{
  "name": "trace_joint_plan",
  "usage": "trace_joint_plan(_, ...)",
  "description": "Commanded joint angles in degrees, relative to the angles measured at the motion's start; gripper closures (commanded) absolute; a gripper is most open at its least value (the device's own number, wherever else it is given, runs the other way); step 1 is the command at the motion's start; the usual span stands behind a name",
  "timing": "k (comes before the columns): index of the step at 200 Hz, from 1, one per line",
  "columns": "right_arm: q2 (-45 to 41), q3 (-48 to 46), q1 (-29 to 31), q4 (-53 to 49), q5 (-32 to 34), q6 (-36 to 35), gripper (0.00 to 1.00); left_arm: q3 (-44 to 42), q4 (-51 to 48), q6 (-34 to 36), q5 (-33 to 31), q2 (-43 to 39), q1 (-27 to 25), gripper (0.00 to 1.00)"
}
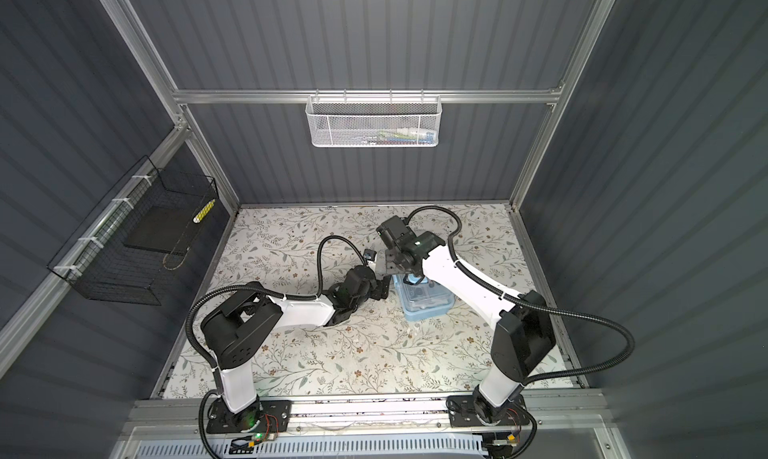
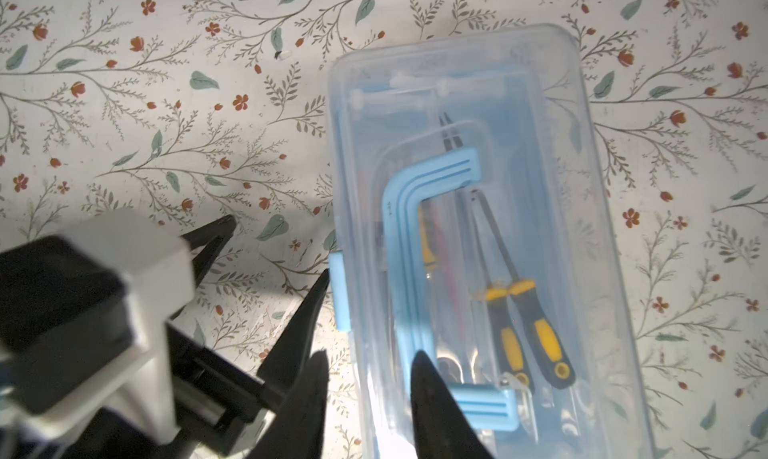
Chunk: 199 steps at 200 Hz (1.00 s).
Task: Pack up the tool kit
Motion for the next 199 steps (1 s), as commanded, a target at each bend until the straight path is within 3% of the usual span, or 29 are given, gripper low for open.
trace_joint_plan(1, -1.6, -5.7, -4.3, 4.6, -5.4, -2.4, 0.61, 0.9, 3.2, -0.9, 4.3, 0.0, -0.9, 0.14)
trace_joint_plan(66, -0.3, -9.8, -7.6, 12.4, -18.2, -8.3, 0.48, 1.4, 3.0, -1.3, 5.6, 0.7, -2.5, 0.15)
trace_joint_plan(108, 1.9, -7.6, -8.1, 11.1, -24.0, -13.5, 0.37, 2.9, 2.5, -1.1, 6.4, 2.4, -3.6, 0.15)
trace_joint_plan(172, 3.6, -9.1, -7.6, 10.7, -33.0, -18.5, 0.59, 3.3, 1.9, 0.5, 6.0, 2.1, -5.1, 0.16)
trace_joint_plan(199, 3.6, -9.8, -7.1, 10.4, -37.3, -20.0, 0.60, 3.4, 2.3, 1.1, 6.0, 2.2, -5.8, 0.16)
